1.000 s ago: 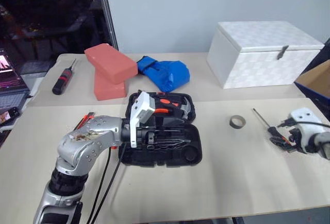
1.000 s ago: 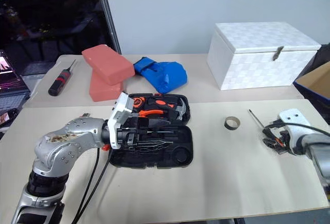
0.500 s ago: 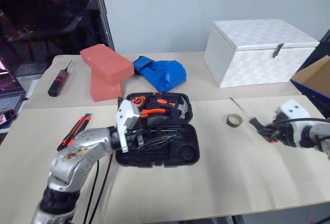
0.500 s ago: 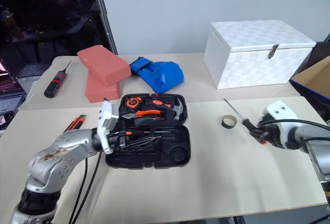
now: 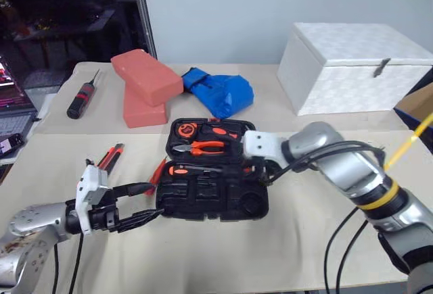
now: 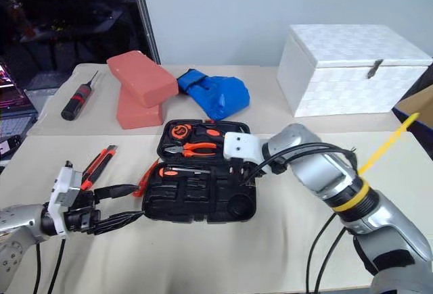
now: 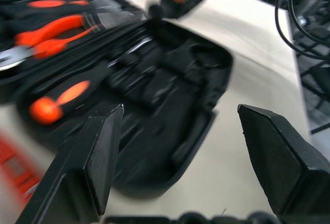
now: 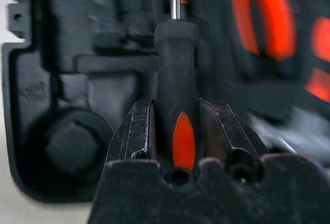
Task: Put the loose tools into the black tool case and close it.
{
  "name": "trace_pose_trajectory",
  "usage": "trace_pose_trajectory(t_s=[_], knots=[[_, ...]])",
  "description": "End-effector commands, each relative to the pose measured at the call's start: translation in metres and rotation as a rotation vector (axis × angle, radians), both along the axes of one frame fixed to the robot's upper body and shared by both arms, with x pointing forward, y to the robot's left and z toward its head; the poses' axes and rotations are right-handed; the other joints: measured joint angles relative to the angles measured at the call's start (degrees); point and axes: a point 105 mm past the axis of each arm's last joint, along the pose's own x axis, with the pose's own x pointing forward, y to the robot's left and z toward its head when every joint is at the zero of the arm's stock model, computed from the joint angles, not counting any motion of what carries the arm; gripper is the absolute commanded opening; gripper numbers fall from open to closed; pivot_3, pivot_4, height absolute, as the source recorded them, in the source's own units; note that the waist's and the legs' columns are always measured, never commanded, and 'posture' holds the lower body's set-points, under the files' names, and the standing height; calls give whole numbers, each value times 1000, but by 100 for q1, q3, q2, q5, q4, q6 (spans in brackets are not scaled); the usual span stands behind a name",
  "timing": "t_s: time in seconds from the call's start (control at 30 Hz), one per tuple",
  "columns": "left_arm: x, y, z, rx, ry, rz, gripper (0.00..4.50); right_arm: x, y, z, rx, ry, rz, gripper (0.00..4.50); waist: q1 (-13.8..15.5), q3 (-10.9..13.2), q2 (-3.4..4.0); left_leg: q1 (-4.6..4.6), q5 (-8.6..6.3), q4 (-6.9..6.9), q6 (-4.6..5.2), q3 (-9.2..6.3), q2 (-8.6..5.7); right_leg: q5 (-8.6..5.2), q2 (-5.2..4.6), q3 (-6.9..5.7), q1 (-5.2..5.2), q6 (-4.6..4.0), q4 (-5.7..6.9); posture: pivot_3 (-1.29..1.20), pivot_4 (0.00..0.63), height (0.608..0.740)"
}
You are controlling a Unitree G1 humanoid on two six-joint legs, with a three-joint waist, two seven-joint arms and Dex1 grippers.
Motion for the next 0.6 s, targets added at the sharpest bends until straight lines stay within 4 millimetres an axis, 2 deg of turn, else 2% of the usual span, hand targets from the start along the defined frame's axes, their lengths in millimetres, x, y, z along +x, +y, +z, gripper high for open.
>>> trace_pose_trajectory(t_s=[0.03, 0.1, 0.23, 0.3, 0.37, 0.4, 0.5, 0.6], knots=[[-3, 7, 10, 28, -51, 0, 3776, 9, 4, -4, -38, -37, 18, 936, 7, -2, -2, -30, -2, 1, -3, 1, -2, 3, -7, 0, -37, 1, 3, 0, 150, 740], [-4, 5, 13, 30, -63, 6, 3776, 6, 4, -18, -66, 3, 26, 936, 12, -2, -2, -64, -2, 0, -3, 1, -14, 8, -27, -10, -68, 4, 3, 0, 150, 740], [-4, 2, 14, 33, -67, 9, 3776, 6, 2, -33, -100, 43, 28, 936, -12, -5, -7, -47, -4, 1, -3, -6, -15, 14, -41, -23, -49, 11, -6, 0, 150, 740], [-4, 1, 14, 32, -68, 10, 3776, 6, 0, -39, -124, 57, 38, 1944, -35, -5, -9, -24, -3, 2, -3, 2, -15, 17, -42, -23, -28, 13, -6, 0, 150, 740], [-3, -1, 14, 32, -71, 11, 3776, 7, -3, -43, -146, 58, 48, 2453, -32, -6, -9, -16, 2, 7, -3, 20, -16, 17, -39, -23, -21, 12, 0, 0, 150, 740], [-2, -1, 14, 32, -73, 12, 3776, 7, -3, -42, -148, 60, 57, 2865, -28, -7, -10, -7, 4, 7, -3, 25, -14, 15, -35, -26, -10, 12, 0, 0, 150, 740], [0, -3, 14, 31, -76, 16, 3776, 7, -2, -32, -128, 44, 74, 3790, -38, -8, -12, 54, 3, 4, -3, 23, -6, -2, -25, -33, 55, 17, -6, 0, 150, 740], [1, -6, 14, 27, -78, 18, 3776, 7, 3, -13, -49, 11, 97, 3790, -51, -8, -13, 74, 3, -1, -3, 23, -4, -18, -23, -34, 70, 35, -4, 0, 150, 740]])
